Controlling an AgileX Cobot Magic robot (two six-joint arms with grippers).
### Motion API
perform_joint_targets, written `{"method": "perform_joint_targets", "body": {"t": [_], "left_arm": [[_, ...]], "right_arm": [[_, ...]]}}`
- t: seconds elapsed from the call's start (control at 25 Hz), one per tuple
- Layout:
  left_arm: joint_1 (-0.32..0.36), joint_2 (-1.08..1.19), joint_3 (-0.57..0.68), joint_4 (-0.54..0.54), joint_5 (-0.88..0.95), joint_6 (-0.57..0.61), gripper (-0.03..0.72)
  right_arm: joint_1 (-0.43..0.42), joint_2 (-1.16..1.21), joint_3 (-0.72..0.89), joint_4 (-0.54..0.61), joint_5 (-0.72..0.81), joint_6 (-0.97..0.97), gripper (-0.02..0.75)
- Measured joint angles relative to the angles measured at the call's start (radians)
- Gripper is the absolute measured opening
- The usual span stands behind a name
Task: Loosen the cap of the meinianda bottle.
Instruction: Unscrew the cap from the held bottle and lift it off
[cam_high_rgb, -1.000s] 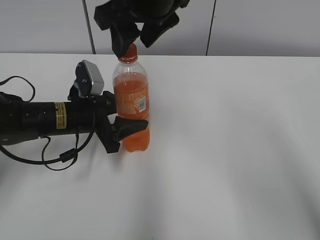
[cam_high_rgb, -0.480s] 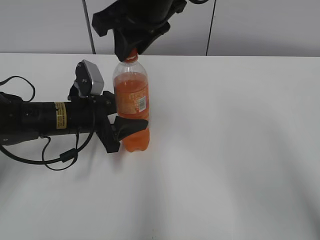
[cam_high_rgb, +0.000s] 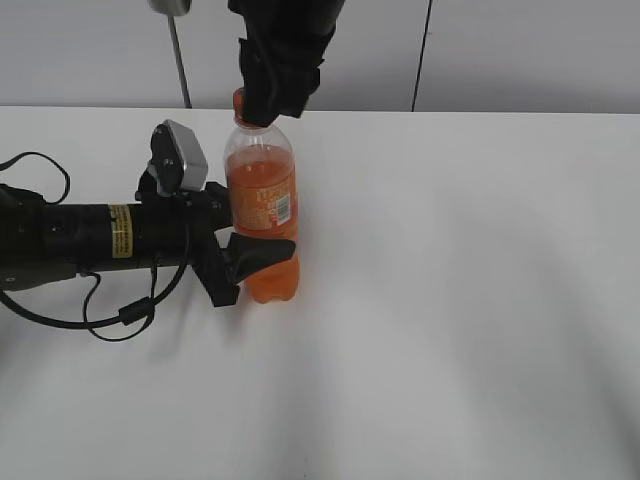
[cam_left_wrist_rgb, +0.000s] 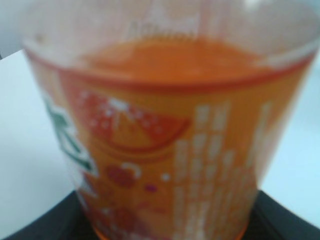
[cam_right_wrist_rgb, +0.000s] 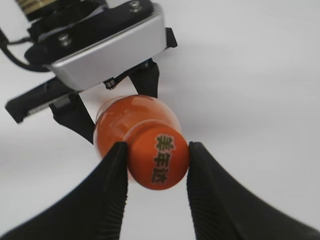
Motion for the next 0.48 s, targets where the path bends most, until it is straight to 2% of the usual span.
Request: {"method": "perform_joint_targets", "body": {"t": [0.16,0.48], "left_arm": [[0.000,0.000,0.000,0.000,0.000,0.001,0.410],[0.000,0.000,0.000,-0.001,0.001,0.001,0.410]], "right_arm": [[0.000,-0.002,-0.001,-0.005,0.000,-0.280,0.271],[0.000,-0.003,-0.001,-0.001,-0.007,-0.461,0.271]]}}
